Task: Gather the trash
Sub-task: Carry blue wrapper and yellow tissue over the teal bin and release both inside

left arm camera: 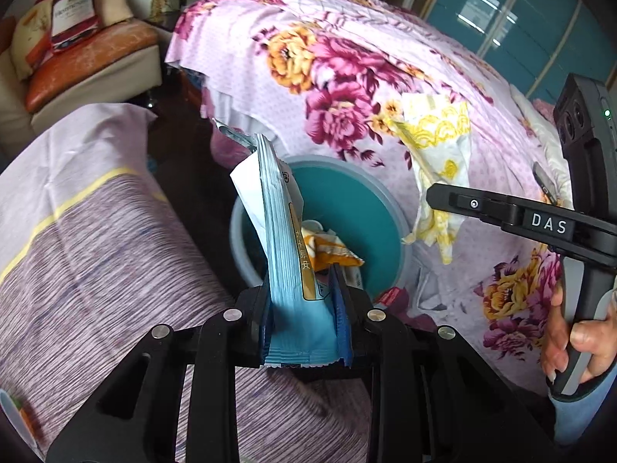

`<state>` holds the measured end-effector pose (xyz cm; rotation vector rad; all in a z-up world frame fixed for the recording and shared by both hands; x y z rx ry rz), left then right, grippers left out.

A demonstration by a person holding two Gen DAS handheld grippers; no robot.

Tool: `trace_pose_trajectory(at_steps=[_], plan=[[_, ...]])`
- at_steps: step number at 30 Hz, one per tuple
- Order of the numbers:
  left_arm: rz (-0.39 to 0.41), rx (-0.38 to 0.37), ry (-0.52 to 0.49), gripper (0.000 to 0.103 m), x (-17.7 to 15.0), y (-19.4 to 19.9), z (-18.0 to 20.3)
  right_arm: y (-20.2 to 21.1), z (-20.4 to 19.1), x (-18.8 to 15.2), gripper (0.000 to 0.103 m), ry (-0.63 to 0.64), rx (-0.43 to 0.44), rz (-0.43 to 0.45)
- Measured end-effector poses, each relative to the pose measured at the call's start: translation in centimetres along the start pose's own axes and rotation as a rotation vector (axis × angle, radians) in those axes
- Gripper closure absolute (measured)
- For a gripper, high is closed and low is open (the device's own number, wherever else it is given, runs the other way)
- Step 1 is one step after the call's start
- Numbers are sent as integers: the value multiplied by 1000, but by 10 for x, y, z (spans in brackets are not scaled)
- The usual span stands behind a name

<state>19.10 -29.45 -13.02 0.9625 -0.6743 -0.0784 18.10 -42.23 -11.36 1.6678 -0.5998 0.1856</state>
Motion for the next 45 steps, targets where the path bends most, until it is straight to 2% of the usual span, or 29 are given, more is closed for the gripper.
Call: trace_pose_trajectory(at_steps=[9, 29, 30, 33, 34, 37, 45], plan=[[-52, -25, -3, 76, 4, -37, 7, -14, 22, 2, 89, -23, -20, -31], [-100, -47, 6, 75, 12, -78, 6, -26, 46, 5, 89, -51, -60, -53], [-100, -44, 5, 73, 12, -80, 5, -27, 46, 5, 89, -51, -62, -54], [-100, -33, 11, 59, 13, -82, 1, -28, 47, 5, 89, -52, -67, -59], [-102, -32, 18, 47, 13, -82, -1, -29, 47, 5, 89, -52, -68, -60], [-86, 13, 27, 24, 13, -79, -10, -29, 45, 7, 89, -50, -69, -61], [-77, 35, 66, 22, 5, -63, -27, -35, 35, 8, 88, -35, -69, -68]])
Point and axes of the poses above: each gripper's, at about its wrist camera, not at the fingertips, and y roughly against the way its jaws point, z to its right, x to its top, the point moved 10 cm from there along -y, roughly the way its jaws point, and after that the axes turned 12 degrees about -x, right-handed, at the moved point
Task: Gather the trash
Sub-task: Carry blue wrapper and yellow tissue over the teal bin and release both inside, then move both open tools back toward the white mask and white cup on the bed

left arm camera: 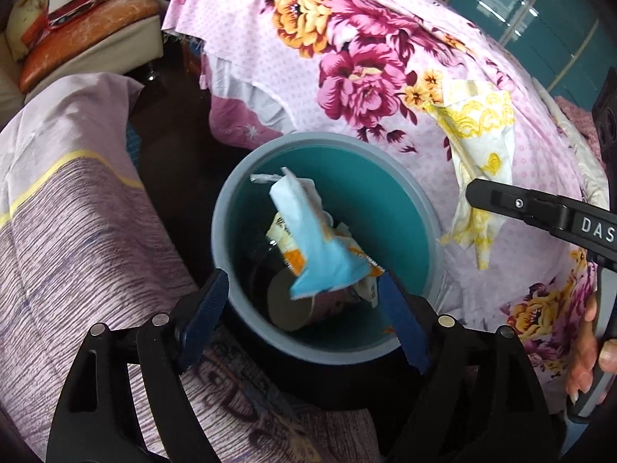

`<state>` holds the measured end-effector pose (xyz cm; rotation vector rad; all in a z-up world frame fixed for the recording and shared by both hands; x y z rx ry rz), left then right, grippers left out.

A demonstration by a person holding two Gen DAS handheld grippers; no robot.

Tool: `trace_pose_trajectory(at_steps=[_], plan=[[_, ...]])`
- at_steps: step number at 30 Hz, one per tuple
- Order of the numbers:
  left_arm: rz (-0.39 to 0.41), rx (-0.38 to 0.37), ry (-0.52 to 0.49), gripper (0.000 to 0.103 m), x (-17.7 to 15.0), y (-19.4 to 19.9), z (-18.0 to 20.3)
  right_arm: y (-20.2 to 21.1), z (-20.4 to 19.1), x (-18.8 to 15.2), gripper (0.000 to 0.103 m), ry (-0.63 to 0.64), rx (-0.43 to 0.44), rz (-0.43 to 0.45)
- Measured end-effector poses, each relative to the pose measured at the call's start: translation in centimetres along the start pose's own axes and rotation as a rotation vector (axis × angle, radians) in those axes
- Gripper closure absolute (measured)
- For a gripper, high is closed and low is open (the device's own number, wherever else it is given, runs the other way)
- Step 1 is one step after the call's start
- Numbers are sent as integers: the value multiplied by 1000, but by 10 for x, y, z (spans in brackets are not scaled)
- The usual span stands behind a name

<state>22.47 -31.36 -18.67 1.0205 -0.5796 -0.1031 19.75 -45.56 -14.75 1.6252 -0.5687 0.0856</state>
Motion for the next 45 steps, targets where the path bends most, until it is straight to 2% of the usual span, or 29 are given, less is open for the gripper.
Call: trace_pose_trajectory(at_steps=[9, 12, 13, 15, 17, 21, 27, 32, 35, 45], plan=[[14, -11, 63, 21, -11, 17, -17, -8, -9, 0, 85, 13, -16, -22], [24, -10, 72, 12, -14, 22, -19, -10, -14, -1, 78, 19, -13, -27], [31, -8, 73, 12, -15, 24, -20, -11, -17, -1, 74, 21, -7, -32], [34, -10, 76, 12, -17, 27, -21, -12, -21, -1, 46, 21, -4, -29], [36, -12, 80, 12, -18, 30, -22, -11, -25, 0, 44, 27, -8, -24], [40, -12, 91, 11, -20, 36, -26, -8, -29, 0, 27, 15, -12, -24], [58, -7, 102, 11, -26, 50, -31, -1, -35, -4, 25, -2, -13, -55], [77, -4, 106, 11, -32, 67, -36, 8, -40, -6, 24, 12, -22, -45], [93, 1, 113, 11, -36, 79, -39, 16, -52, -9, 19, 38, -32, -32], [166, 11, 157, 11, -58, 127, -62, 35, -88, -26, 19, 93, -29, -26]])
Point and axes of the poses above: each gripper's, at about its wrist camera, not at the fingertips, and y roughly against the way its jaws point, z to its right, x to its top, the point moved 10 cm from there along -y, roughly the way its jaws point, and after that the axes turned 12 degrees about -x, right-handed, at the moved point
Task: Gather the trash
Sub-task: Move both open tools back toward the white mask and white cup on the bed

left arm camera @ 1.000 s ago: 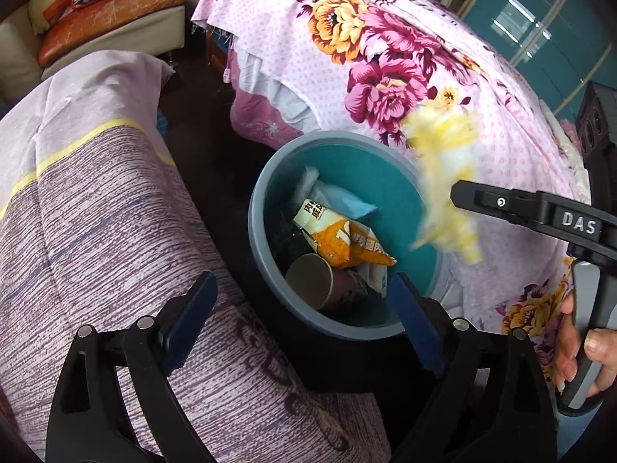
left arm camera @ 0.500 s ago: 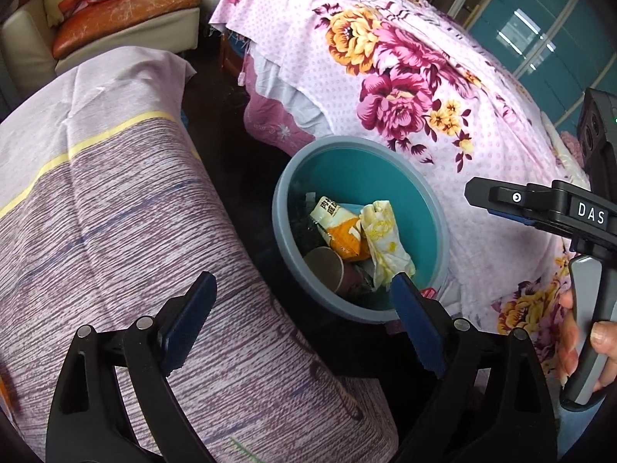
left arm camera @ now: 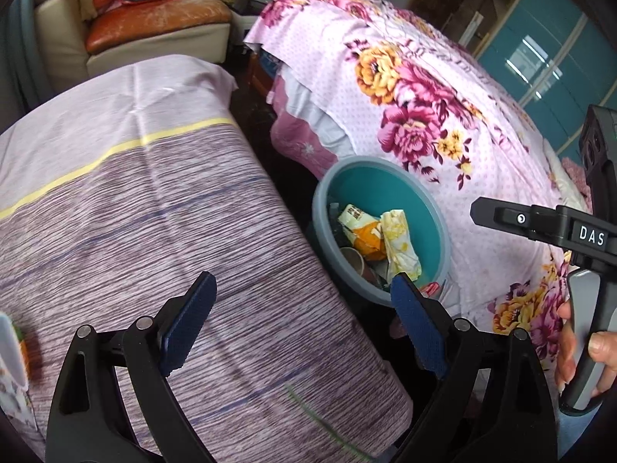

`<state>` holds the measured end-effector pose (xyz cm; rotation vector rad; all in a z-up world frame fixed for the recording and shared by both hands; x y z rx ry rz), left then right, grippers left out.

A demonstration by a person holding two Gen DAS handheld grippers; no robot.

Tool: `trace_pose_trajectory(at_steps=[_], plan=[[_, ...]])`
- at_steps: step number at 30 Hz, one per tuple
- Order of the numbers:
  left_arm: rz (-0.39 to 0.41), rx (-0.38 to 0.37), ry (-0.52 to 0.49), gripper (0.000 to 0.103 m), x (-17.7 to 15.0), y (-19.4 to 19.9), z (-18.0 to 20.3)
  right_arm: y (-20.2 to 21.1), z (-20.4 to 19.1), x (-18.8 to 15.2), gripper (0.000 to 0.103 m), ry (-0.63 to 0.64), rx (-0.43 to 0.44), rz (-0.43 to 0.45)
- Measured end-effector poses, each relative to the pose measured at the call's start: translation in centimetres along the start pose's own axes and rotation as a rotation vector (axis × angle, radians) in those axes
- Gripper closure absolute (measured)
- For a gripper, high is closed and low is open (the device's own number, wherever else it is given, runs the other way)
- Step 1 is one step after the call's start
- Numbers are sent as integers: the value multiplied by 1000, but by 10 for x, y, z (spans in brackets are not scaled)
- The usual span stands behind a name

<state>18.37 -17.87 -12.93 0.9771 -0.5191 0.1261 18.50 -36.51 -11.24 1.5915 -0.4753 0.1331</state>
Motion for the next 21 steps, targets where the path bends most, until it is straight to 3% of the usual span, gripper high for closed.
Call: trace_pose_trajectory(at_steps=[12, 21], plan=[[98, 37, 82, 11, -29, 67, -51, 25, -71, -22, 18, 113, 13, 9], [170, 123, 178, 11, -65, 129, -120, 27, -142, -45, 18, 219, 59, -18]])
Point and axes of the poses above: each gripper's, at about its wrist camera, not at the fingertips, and y roughly against the way its jaws point, z to its right, x to its top, the point moved 10 cm from there along -y, roughly the way its jaws point, and after that the axes turned 12 degrees about -x, right-handed, at the moved point
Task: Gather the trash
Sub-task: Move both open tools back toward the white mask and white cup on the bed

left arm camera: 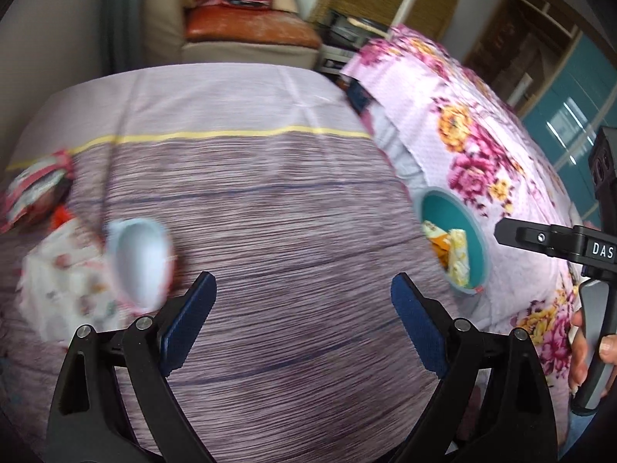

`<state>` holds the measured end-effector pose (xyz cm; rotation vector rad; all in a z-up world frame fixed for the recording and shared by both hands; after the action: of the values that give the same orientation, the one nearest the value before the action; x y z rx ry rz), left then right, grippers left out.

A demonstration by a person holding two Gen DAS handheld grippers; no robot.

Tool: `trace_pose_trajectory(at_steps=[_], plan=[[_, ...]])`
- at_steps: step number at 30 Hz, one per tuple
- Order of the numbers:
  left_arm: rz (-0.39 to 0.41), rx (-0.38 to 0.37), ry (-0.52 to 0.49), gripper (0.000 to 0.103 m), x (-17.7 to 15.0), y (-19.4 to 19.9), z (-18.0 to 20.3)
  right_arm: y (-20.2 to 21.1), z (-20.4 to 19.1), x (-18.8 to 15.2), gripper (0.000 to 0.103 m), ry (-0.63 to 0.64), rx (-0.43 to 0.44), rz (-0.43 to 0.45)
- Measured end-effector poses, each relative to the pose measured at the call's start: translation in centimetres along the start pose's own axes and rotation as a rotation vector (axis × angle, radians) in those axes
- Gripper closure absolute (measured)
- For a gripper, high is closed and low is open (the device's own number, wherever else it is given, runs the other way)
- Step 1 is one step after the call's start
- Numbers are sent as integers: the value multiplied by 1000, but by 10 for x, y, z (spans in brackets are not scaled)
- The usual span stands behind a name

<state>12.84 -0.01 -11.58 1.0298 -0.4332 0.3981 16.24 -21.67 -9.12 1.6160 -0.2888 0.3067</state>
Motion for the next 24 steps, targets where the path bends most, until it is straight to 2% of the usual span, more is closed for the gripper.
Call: trace_pose_trajectory(at_steps=[8, 13, 18, 24], plan=[[85, 108, 85, 11, -10, 61, -84, -14, -78, -7, 18, 127, 34, -42], [114, 175, 126, 11, -19, 84, -132, -27, -127, -10, 18, 210, 63, -71], [110, 182, 188, 11, -32, 89, -166, -46, -174, -13, 18, 276, 93, -100], [111, 186, 202, 11, -35, 87, -183, -68, -219, -17, 20, 333, 109, -115]])
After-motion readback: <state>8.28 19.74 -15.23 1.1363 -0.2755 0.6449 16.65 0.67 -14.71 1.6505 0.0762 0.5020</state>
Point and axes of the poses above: each gripper's, at about its wrist camera, not at the fingertips, and y roughly against the way its jaws point, z to its right, x to its top, the point moved 10 cm from there along -y, roughly the way its jaws point, and after that the axes turned 12 degrees about -x, right-handed, at the moved point
